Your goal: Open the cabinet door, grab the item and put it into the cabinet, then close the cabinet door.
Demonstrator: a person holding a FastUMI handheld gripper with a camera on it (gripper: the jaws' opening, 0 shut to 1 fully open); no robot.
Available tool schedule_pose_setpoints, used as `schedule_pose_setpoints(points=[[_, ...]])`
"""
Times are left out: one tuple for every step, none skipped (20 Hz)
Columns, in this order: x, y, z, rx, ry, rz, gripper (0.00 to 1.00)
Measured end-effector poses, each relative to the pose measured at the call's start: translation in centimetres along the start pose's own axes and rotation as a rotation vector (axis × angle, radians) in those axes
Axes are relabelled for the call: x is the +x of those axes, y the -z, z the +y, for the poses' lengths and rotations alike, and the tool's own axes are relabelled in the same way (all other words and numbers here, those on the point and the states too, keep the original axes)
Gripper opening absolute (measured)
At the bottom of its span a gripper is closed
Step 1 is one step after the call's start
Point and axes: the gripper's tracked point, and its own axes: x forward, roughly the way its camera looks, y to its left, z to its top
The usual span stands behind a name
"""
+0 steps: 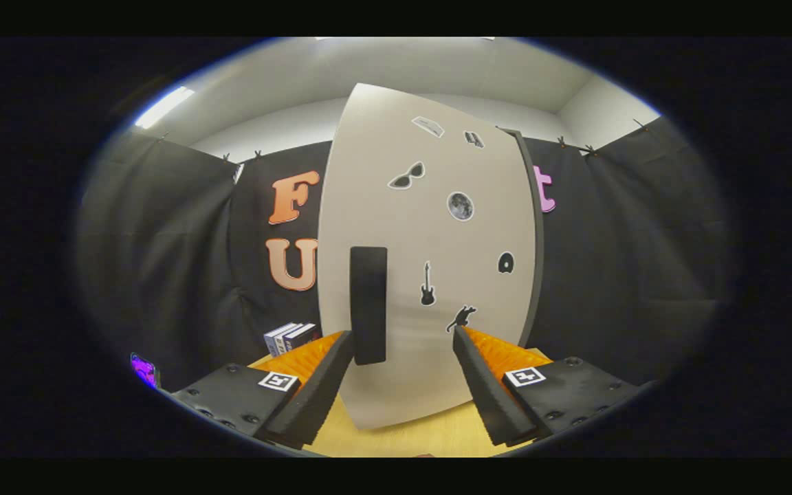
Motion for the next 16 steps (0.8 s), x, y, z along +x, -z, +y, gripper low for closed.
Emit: schedule_pose_setpoints(points=[[0.6, 0.0, 0.1, -0.001, -0.002, -0.002, 0.94], [1.4, -0.1, 0.3, -0.005, -0.004, -0.004, 0.94], [2.3, 0.0, 0.3, -0.01, -0.003, -0.001, 0.94], [2.9, 0.0, 0.3, -0.011, 0.0, 0.004, 0.94], [3.6, 0.0, 0.4, -0.009, 0.001, 0.007, 0.94], [3.8, 0.0, 0.6, -0.003, -0.01, 0.014, 0.94], [4.3, -0.2, 0.4, 0.014, -0.005, 0.004, 0.94], [4.9, -0.3, 0.4, 0.033, -0.01, 0.003, 0.94], [5.4, 0.0, 0.7, 0.051, -0.02, 0.015, 0.96], [6.2, -0.1, 1.1, 0.069, -0.032, 0.02, 0.98], [7.3, -0.2, 1.2, 0.079, -0.043, 0.028, 0.98], [8.1, -0.2, 1.3, 0.081, -0.049, 0.031, 0.98], [8.8, -0.2, 1.6, 0.077, -0.052, 0.033, 0.98], [9.7, -0.2, 1.9, 0.071, -0.051, 0.035, 0.98], [10.7, -0.2, 2.4, 0.066, -0.05, 0.039, 0.98], [11.7, -0.2, 2.9, 0.064, -0.05, 0.044, 0.98]])
